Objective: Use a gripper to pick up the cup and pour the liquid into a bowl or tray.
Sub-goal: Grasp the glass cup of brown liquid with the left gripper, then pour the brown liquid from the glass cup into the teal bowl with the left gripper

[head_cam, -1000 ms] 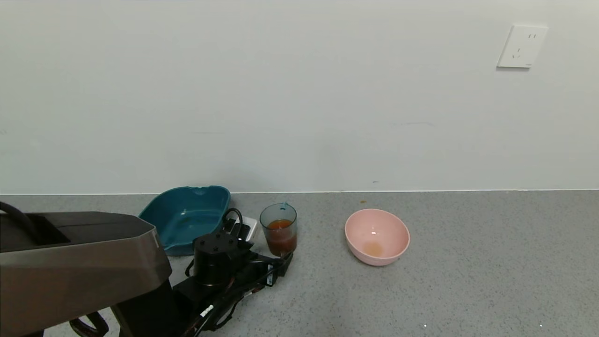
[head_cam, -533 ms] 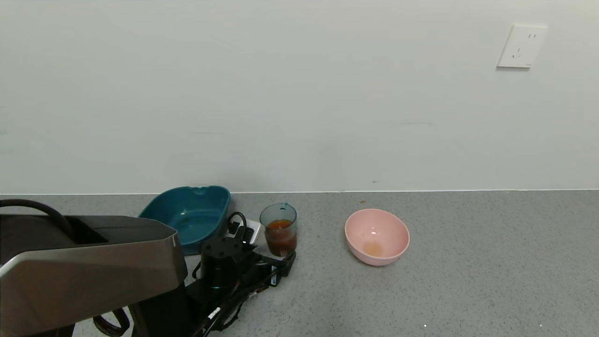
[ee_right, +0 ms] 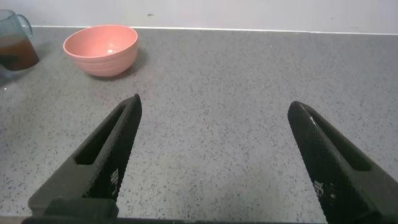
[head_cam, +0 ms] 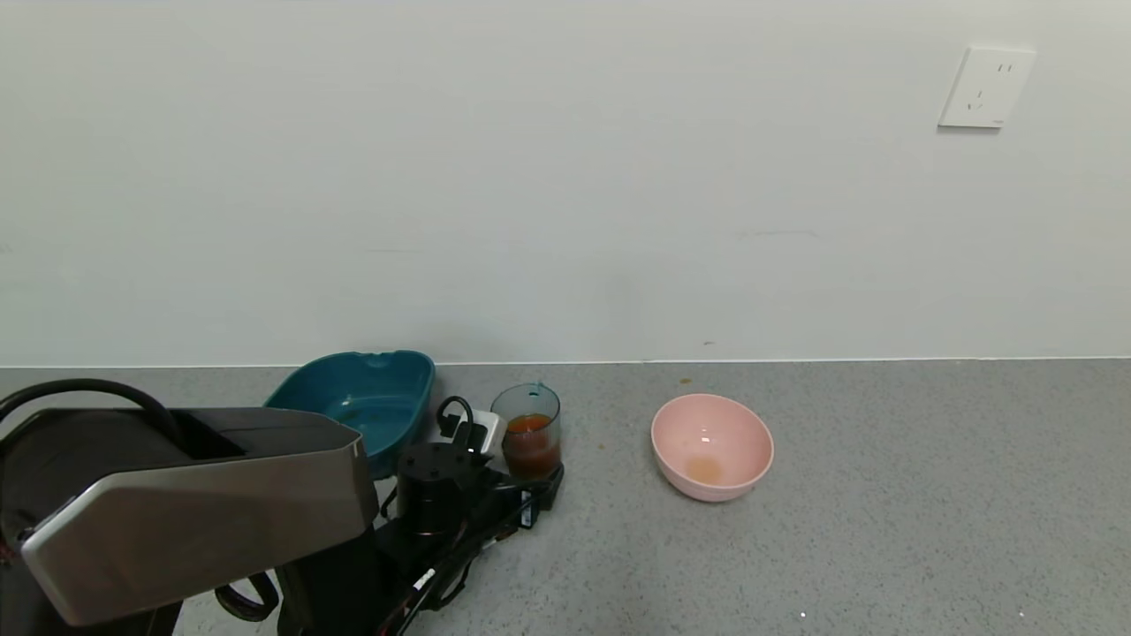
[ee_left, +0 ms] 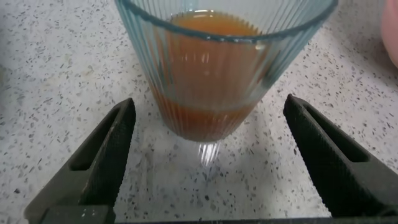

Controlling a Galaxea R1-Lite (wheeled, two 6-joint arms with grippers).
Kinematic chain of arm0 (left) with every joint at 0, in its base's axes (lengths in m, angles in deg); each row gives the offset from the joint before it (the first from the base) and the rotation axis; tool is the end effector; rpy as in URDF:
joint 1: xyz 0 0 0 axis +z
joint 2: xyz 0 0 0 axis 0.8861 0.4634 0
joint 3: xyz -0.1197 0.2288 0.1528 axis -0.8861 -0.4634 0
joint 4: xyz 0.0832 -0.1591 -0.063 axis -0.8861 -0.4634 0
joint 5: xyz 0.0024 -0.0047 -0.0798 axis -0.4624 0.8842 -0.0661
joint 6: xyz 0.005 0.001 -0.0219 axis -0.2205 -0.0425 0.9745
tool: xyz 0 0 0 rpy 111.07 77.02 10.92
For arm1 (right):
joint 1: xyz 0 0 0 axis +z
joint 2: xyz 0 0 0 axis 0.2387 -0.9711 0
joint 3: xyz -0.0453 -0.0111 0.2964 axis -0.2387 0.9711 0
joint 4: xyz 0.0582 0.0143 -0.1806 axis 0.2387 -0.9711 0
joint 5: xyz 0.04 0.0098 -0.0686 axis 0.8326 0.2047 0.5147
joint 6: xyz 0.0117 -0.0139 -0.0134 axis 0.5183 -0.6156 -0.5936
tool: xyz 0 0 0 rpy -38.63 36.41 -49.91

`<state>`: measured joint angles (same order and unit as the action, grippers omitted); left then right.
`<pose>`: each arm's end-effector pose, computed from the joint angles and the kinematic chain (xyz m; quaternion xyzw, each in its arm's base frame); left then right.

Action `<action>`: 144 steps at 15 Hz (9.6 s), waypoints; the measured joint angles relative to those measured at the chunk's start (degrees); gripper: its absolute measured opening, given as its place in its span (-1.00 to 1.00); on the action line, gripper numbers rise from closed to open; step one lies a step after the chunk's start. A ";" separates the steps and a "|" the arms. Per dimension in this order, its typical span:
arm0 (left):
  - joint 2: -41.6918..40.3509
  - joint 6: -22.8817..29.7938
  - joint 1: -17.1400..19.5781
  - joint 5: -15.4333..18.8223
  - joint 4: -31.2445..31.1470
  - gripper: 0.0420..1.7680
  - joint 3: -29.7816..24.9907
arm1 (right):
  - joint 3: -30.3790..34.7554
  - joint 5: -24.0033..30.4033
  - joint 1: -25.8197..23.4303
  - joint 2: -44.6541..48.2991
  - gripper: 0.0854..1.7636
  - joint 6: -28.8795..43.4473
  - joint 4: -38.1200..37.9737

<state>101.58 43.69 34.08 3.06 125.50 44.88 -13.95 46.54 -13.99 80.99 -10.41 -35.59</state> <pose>0.3054 -0.1604 0.0070 0.0019 0.1510 -0.1556 0.9762 -0.0227 0.0002 0.0762 0.0105 -0.0028 0.0015 0.9999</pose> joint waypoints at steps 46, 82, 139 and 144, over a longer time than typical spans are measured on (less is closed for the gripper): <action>8.72 -0.55 -0.50 -3.62 7.45 0.94 8.57 | 0.00 -0.02 0.00 0.00 0.94 0.00 0.01; -21.47 -0.89 8.66 -2.34 -26.90 0.41 16.13 | 0.00 -0.05 0.00 0.00 0.94 0.00 0.01; -15.76 -32.40 46.47 16.36 -18.65 0.41 10.03 | 0.00 -0.02 0.00 0.00 0.94 0.00 0.00; -15.93 -36.77 46.41 15.23 -18.58 0.41 9.24 | 0.00 -0.02 0.00 0.00 0.94 0.02 0.01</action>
<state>85.65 6.92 80.49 18.29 106.93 54.12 -13.95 46.51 -13.99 80.99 -10.38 -35.57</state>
